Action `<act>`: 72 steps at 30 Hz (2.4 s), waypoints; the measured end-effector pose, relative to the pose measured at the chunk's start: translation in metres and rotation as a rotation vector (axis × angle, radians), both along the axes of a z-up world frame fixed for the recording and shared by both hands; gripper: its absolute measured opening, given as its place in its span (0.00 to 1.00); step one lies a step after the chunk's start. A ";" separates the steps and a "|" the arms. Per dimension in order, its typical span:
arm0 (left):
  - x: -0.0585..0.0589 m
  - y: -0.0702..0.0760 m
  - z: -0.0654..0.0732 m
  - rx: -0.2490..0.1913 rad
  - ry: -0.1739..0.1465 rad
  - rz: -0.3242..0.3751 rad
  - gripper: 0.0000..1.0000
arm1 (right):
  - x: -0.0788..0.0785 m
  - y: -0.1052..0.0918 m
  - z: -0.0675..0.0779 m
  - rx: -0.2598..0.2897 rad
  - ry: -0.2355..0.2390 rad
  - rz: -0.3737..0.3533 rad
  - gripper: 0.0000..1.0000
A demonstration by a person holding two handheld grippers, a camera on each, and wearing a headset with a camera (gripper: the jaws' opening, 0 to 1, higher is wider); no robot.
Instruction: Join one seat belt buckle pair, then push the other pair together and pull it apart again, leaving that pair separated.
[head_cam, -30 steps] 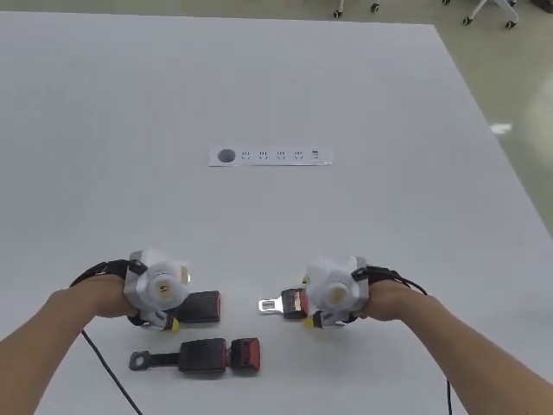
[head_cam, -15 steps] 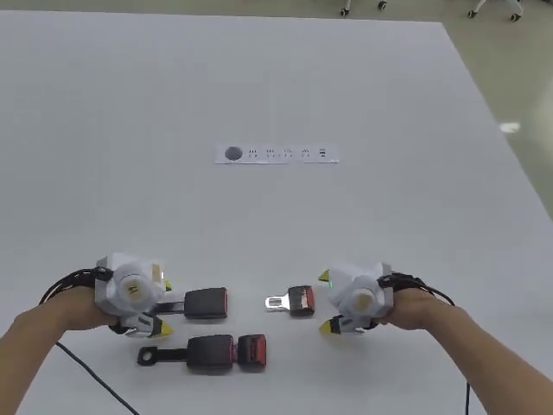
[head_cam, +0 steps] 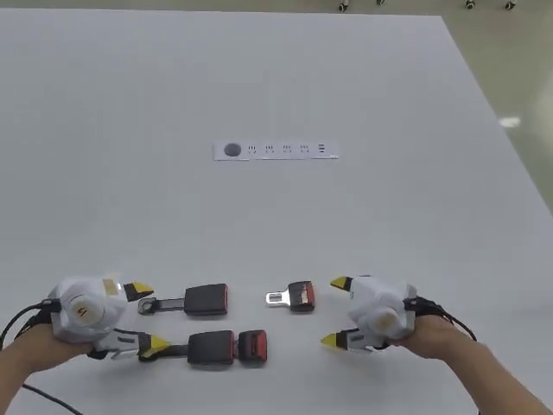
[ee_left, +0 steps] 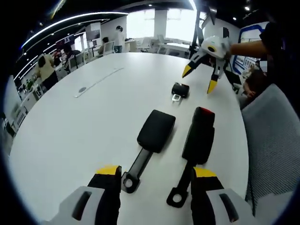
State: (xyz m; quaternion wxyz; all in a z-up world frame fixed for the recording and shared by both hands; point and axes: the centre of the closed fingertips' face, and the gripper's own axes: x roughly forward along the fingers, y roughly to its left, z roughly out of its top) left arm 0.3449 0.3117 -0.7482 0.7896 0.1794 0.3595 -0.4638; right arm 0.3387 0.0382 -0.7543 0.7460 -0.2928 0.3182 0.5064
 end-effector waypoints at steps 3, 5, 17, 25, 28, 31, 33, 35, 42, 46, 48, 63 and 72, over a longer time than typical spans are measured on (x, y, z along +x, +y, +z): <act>-0.010 -0.006 0.009 -0.041 -0.041 0.031 0.63 | -0.003 -0.002 0.000 0.027 0.001 -0.052 0.61; -0.015 -0.008 0.010 -0.059 -0.054 0.046 0.66 | -0.008 0.000 0.001 0.061 0.004 -0.084 0.63; -0.040 -0.012 0.007 -0.153 -0.110 0.186 0.78 | -0.031 0.020 0.008 0.193 -0.022 -0.210 0.77; -0.040 -0.002 0.007 -0.210 -0.138 0.277 0.90 | -0.028 0.023 0.010 0.284 -0.062 -0.274 0.97; -0.040 -0.001 0.007 -0.208 -0.154 0.282 0.95 | -0.028 0.021 0.011 0.309 -0.077 -0.286 0.99; -0.037 0.000 0.008 -0.235 -0.155 0.311 1.00 | -0.029 0.018 0.009 0.323 -0.070 -0.308 0.99; -0.036 0.001 0.006 -0.225 -0.150 0.316 1.00 | -0.031 0.017 0.007 0.332 -0.065 -0.315 0.99; -0.035 0.002 0.005 -0.214 -0.155 0.315 1.00 | -0.033 0.017 0.007 0.340 -0.065 -0.315 0.99; -0.034 0.002 0.003 -0.201 -0.176 0.316 1.00 | -0.036 0.019 0.006 0.342 -0.066 -0.310 0.99; -0.035 0.000 0.006 -0.211 -0.182 0.318 1.00 | -0.036 0.021 0.007 0.348 -0.073 -0.306 0.99; -0.034 0.000 0.008 -0.214 -0.184 0.323 1.00 | -0.036 0.022 0.007 0.350 -0.072 -0.307 0.99; -0.035 -0.003 0.012 -0.232 -0.186 0.325 1.00 | -0.035 0.022 0.007 0.348 -0.074 -0.306 0.99; -0.034 -0.002 0.011 -0.236 -0.188 0.328 1.00 | -0.035 0.020 0.007 0.341 -0.075 -0.305 0.99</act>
